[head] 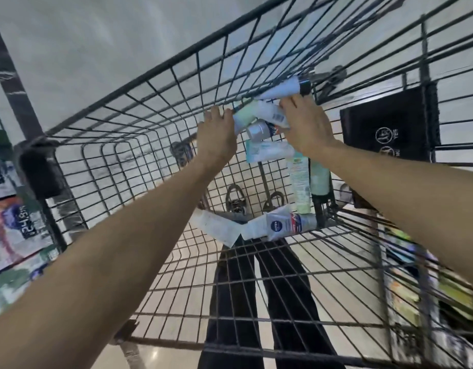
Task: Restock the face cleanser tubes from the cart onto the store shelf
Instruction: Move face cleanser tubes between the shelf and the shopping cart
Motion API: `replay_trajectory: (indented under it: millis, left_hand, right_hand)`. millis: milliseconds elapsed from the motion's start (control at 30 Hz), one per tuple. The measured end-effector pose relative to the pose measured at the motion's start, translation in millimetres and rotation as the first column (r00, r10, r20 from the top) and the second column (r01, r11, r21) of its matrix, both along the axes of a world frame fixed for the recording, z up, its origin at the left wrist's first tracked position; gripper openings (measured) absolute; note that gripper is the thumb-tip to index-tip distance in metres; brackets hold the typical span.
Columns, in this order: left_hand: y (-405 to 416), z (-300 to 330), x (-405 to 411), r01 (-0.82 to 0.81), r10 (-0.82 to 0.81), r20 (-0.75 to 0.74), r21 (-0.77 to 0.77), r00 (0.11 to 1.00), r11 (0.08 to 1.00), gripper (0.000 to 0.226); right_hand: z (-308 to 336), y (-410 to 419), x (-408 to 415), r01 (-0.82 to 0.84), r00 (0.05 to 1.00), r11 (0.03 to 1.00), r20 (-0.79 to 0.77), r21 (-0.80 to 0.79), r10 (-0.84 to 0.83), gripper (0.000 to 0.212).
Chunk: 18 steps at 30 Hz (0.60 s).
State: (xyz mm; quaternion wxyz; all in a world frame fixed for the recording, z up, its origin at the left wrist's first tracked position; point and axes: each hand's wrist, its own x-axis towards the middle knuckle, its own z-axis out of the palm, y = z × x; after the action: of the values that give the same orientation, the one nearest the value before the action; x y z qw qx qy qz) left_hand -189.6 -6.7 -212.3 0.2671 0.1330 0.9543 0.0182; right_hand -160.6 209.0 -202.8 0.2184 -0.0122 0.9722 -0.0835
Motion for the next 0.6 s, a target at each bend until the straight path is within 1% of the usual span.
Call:
replay_trajectory:
  millis: [67,100,167,233,333,400,467,533,600]
  left_hand:
    - [-2.9,4.4,0.8,-0.03,0.029,0.022,0.04,0.999,0.999,0.05]
    - [-5.5,7.7,1.1,-0.042,0.04,0.034,0.059,0.999,0.997,0.049]
    - [-11.5,18.1,0.4,-0.091,0.083,0.074,0.111,0.994,0.99,0.043]
    - [-14.7,37.9,-1.5,-0.19,0.172,0.106,0.196,0.979,0.962,0.036]
    - [-18.3,76.9,-1.8,-0.313,0.3,0.091,0.333,0.95,0.89,0.032]
    - [-20.2,107.8,1.7,-0.375,0.358,0.122,0.419,0.926,0.827,0.041]
    - [-21.4,141.5,8.0,-0.459,0.419,0.197,0.501,0.886,0.734,0.05]
    - [-21.2,178.6,17.8,-0.561,0.492,0.285,0.549,0.823,0.62,0.049]
    - [-21.4,220.6,31.2,-0.64,0.53,0.38,0.587,0.758,0.495,0.042]
  right_hand:
    - [6.1,2.7,5.1,0.047,0.999,0.997,0.03,-0.058,-0.046,0.046]
    - [12.9,3.4,8.2,0.092,0.994,0.991,0.061,-0.095,-0.087,0.046]
    - [28.2,5.6,16.6,0.237,0.968,0.954,0.132,-0.182,-0.215,0.05]
    - [46.6,7.4,27.1,0.394,0.917,0.879,0.177,-0.267,-0.358,0.052]
    - [77.8,11.2,42.6,0.589,0.805,0.703,0.211,-0.399,-0.554,0.042]
    - [102.0,13.9,52.3,0.656,0.739,0.584,0.251,-0.477,-0.625,0.034]
    - [129.9,16.8,63.0,0.693,0.681,0.465,0.288,-0.551,-0.673,0.029]
    - [164.0,19.2,74.6,0.716,0.624,0.344,0.337,-0.607,-0.705,0.029]
    - [199.2,21.9,86.9,0.731,0.583,0.254,0.386,-0.634,-0.715,0.031]
